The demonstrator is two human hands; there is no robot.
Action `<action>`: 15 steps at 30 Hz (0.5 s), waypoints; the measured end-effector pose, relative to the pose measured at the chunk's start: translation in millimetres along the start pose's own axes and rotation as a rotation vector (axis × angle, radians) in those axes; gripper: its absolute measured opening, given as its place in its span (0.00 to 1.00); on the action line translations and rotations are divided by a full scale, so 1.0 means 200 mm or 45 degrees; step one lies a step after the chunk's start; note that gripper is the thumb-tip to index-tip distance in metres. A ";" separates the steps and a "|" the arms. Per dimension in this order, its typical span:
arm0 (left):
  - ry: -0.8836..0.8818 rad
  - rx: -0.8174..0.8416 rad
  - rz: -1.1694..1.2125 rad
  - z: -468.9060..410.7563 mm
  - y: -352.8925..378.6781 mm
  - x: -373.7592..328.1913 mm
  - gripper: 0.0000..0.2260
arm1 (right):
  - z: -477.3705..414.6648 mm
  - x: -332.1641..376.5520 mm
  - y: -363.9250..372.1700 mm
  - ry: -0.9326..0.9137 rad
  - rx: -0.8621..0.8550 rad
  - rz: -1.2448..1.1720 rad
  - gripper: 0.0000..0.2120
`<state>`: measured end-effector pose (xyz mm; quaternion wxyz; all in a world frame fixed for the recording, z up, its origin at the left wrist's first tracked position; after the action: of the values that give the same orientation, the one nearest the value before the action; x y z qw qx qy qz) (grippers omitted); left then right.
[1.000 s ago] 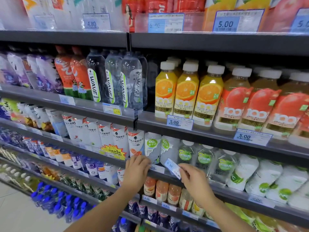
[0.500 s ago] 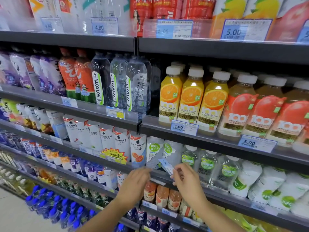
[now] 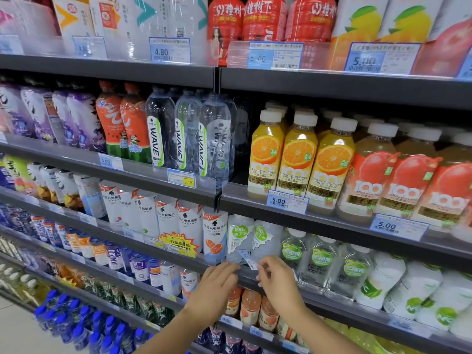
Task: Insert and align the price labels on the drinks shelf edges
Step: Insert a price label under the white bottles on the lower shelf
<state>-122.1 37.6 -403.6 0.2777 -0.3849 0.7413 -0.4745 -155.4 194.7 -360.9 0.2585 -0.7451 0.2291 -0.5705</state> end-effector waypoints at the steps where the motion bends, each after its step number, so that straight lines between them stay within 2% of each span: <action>1: 0.013 -0.010 0.011 -0.01 -0.01 0.00 0.20 | -0.01 0.00 0.01 -0.002 0.009 0.038 0.09; 7: 0.067 -0.069 0.058 0.02 -0.02 -0.03 0.17 | 0.00 0.06 0.04 -0.121 0.056 0.293 0.12; 10: 0.060 -0.100 0.053 0.02 -0.01 -0.02 0.16 | 0.02 0.08 0.07 -0.244 0.131 0.528 0.08; 15: 0.026 -0.099 0.034 0.01 -0.02 -0.01 0.13 | 0.05 0.08 0.11 -0.247 0.261 0.862 0.18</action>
<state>-118.9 38.0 -400.7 0.2612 -0.3804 0.7672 -0.4455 -142.5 169.8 -366.1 0.5265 -0.6481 0.3787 -0.3992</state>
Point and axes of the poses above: each hand's wrist, its own z-axis away from the middle knuckle, its own y-axis out of the palm, x = y × z, the point moved 8 cm from there along -z, towards the middle knuckle, and after that the axes turned 4 degrees about y, right-handed, at the moved point
